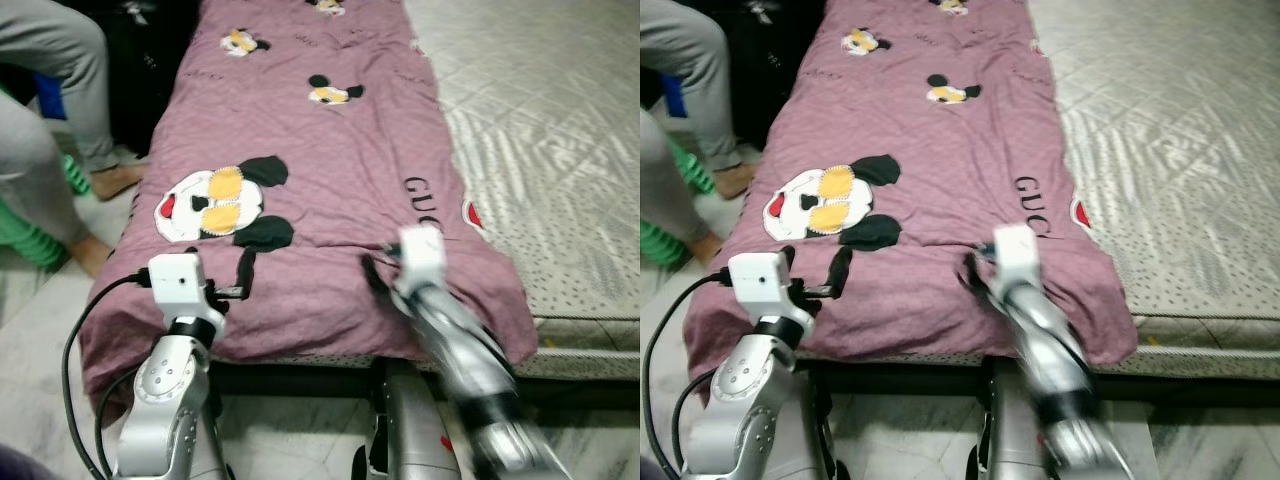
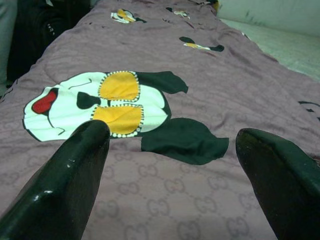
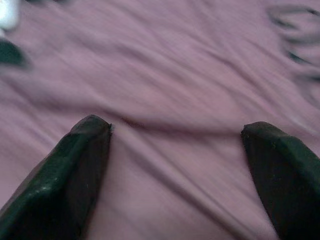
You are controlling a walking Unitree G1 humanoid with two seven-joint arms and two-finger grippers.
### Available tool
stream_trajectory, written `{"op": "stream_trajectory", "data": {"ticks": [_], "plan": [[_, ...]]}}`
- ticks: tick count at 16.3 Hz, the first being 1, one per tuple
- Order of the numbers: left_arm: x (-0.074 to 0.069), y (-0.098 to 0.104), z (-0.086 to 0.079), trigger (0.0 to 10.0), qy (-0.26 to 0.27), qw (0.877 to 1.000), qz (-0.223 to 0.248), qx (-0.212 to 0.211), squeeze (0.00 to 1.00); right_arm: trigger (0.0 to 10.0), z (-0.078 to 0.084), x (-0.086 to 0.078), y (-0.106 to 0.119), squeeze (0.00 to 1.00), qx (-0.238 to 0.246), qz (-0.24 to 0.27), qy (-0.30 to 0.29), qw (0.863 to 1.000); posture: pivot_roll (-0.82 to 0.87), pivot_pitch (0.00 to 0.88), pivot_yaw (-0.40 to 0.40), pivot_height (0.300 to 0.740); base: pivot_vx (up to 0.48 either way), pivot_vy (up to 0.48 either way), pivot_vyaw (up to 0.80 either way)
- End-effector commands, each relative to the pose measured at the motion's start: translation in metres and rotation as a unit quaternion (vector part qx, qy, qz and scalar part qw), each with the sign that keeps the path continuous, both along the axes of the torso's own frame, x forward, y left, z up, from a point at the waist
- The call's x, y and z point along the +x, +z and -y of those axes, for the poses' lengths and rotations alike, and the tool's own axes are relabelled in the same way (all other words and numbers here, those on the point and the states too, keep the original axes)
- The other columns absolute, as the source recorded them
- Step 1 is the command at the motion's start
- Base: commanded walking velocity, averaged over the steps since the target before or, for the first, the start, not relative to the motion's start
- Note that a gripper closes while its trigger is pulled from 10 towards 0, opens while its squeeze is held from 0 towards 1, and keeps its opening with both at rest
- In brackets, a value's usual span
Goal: Clean up the room
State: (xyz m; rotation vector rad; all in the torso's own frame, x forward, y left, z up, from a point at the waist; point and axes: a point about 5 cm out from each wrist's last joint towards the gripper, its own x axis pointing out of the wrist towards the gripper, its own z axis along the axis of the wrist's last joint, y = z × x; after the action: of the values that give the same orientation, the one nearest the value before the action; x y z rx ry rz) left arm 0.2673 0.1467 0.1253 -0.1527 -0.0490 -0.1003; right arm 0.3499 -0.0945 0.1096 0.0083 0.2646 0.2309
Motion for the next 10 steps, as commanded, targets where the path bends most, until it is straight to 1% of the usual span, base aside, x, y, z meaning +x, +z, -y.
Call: {"op": "stream_trajectory", "data": {"ticks": [1, 2, 3, 4, 5, 6, 7, 8, 10], "plan": [[-0.002, 0.002, 0.002, 10.0, -0.001, 1.0, 0.001, 0.002, 0.0, 10.0, -0.013, 0.001, -0.006, 0.95, 0.017, -0.021, -0.003, 1.0, 0.06, 0.161, -0.035, 0.501, 0.0, 0.0, 0.0], [-0.002, 0.003, 0.003, 10.0, -0.003, 1.0, 0.001, 0.001, 0.0, 10.0, -0.03, 0.004, -0.01, 0.95, 0.026, -0.043, 0.002, 0.999, 0.07, 0.16, -0.037, 0.501, 0.0, 0.0, 0.0], [-0.003, 0.004, 0.003, 10.0, -0.003, 1.0, 0.002, 0.002, 0.0, 10.0, -0.029, 0.005, -0.013, 0.95, 0.016, -0.052, -0.011, 0.998, 0.08, 0.161, -0.039, 0.501, 0.0, 0.0, 0.0], [-0.003, 0.004, 0.002, 10.0, 0.0, 1.0, 0.002, 0.003, 0.0, 10.0, -0.024, 0.007, -0.016, 0.95, 0.0, -0.057, -0.03, 0.998, 0.08, 0.162, -0.042, 0.501, 0.0, 0.0, 0.0], [-0.004, 0.004, -0.001, 10.0, 0.004, 1.0, 0.001, 0.004, 0.0, 10.0, -0.01, 0.01, -0.019, 0.95, -0.018, -0.064, -0.063, 0.996, 0.08, 0.163, -0.042, 0.501, 0.0, 0.0, 0.0], [-0.004, 0.003, -0.003, 10.0, 0.007, 1.0, -0.001, 0.005, 0.0, 10.0, 0.006, 0.012, -0.022, 0.95, -0.025, -0.069, -0.1, 0.992, 0.08, 0.163, -0.042, 0.501, 0.0, 0.0, 0.0], [-0.005, 0.001, -0.004, 10.0, 0.008, 1.0, -0.003, 0.005, 0.0, 10.0, 0.041, 0.013, -0.026, 0.95, -0.047, -0.072, -0.165, 0.983, 0.07, 0.164, -0.042, 0.501, 0.0, 0.0, 0.0], [-0.006, 0.0, -0.002, 10.0, 0.006, 1.0, -0.005, 0.004, 0.0, 10.0, 0.069, 0.011, -0.028, 0.95, -0.067, -0.07, -0.21, 0.973, 0.06, 0.164, -0.042, 0.501, 0.0, 0.0, 0.0], [-0.005, 0.001, 0.001, 10.0, 0.002, 1.0, -0.006, 0.003, 0.0, 10.0, 0.11, 0.002, -0.033, 0.95, -0.082, -0.072, -0.28, 0.954, 0.06, 0.162, -0.042, 0.501, 0.0, 0.0, 0.0]]}}
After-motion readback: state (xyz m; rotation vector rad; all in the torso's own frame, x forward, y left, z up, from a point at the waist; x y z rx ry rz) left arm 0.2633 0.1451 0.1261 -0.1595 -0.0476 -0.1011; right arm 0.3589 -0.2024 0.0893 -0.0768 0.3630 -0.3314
